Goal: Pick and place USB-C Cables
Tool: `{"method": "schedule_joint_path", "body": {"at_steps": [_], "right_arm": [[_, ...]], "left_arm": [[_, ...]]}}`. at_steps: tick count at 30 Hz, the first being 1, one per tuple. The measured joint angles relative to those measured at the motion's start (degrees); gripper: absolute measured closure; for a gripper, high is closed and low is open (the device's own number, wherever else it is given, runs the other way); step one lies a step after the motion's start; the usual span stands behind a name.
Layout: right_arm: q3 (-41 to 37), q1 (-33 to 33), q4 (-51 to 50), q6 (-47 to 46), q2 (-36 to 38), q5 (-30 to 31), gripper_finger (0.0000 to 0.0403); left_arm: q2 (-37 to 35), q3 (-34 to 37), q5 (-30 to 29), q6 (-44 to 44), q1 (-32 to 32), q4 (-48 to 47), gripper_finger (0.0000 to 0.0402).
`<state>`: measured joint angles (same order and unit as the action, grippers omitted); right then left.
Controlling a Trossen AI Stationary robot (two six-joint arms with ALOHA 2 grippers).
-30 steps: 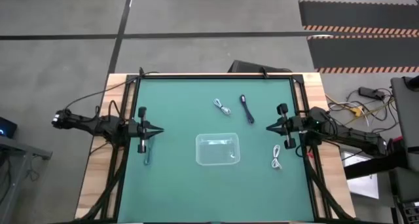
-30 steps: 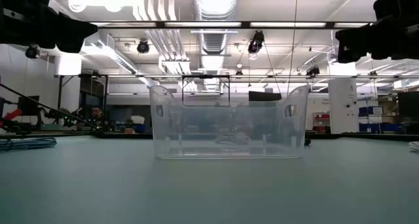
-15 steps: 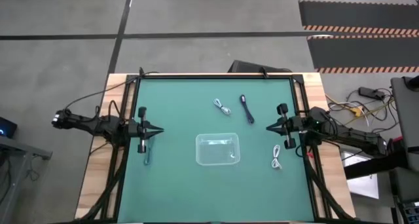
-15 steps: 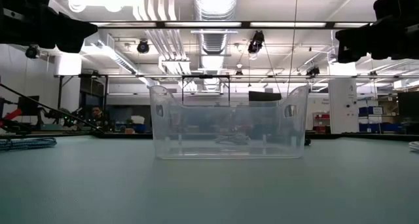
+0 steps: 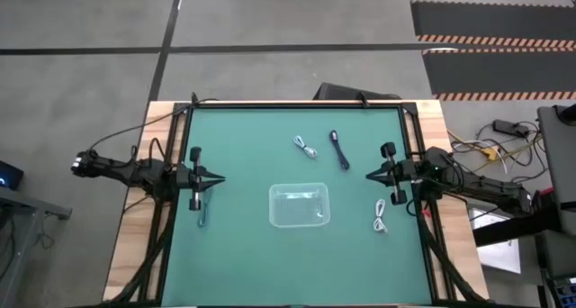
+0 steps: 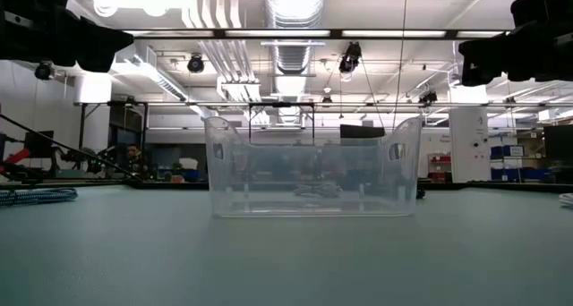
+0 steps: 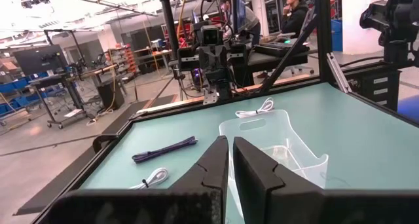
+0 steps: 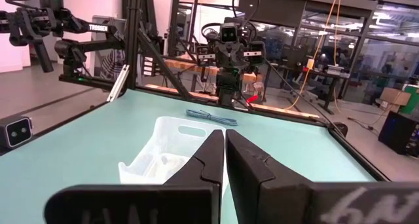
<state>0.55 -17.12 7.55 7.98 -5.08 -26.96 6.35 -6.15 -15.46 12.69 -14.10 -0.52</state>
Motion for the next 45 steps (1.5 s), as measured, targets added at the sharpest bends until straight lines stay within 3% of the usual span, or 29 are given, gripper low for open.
{"method": "schedule_joint_path", "body": {"at_steps": [9,17,37,42,45], "right_arm": [[0.00,-0.01,-0.01,0.28,0.00,0.13,0.0394],[-0.01,-0.02,-1.22,12.32,0.02,0.15,0.0394],[0.00,-0.02,-1.27,8.45,0.02,0.10,0.0394],[0.01,-0.02,-0.11,-7.28,0.00,0.28,0.0394],[-0.01,-0.02,4.16,-11.25,0.07,0.99,0.0394]], "left_arm": [[0.00,0.00,0.00,-0.01,-0.01,-0.01,0.0393],[0.00,0.00,0.01,-0.01,0.01,-0.01,0.0393],[0.00,0.00,0.01,-0.03,-0.01,0.01,0.0393],[0.17,0.00,0.19,-10.03,0.00,3.68,0.0393],[0.15,0.00,0.20,-13.51,-0.01,8.20,0.0393]]}}
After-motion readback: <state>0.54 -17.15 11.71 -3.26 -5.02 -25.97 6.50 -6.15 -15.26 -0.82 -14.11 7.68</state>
